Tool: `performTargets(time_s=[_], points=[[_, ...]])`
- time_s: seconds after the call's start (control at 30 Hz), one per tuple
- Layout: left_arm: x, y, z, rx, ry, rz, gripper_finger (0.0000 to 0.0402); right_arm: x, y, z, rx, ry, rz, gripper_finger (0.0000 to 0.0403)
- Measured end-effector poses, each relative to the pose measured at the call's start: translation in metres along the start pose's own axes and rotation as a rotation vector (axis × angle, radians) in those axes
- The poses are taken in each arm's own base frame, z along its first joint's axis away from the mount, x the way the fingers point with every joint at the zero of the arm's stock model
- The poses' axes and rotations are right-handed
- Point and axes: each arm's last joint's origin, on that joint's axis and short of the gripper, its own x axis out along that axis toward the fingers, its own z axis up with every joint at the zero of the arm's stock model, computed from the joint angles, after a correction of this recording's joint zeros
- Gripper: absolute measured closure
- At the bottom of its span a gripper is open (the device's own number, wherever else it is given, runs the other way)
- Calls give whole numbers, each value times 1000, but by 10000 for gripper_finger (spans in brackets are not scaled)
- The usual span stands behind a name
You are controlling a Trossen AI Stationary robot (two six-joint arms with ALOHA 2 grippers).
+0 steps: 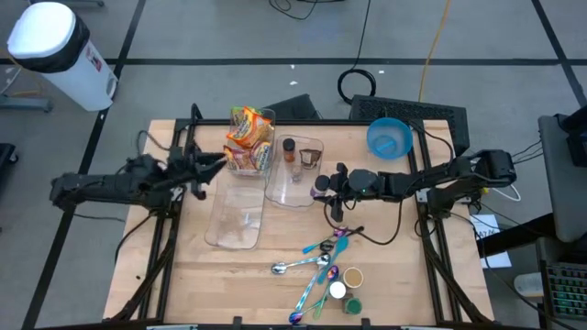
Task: Pick & Place Food Item
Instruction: Put the purple spice bottle into the middle transparent bin
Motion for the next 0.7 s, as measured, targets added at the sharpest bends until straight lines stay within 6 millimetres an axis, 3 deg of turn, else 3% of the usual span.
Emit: performTargets(time_s=[0.1, 0.33, 0.5, 0.7], points=[[36, -11, 9, 21, 163, 35, 191, 0, 0, 0, 0, -1, 0, 255], [132, -40, 8, 208, 489, -22, 59, 0, 0, 0, 0, 1, -1, 255], [195, -56, 2, 295, 563, -72, 18, 0, 0, 0, 0, 4, -2, 255], [244, -63, -19, 345, 649, -74, 12, 0, 0, -1, 0, 7, -3, 255]])
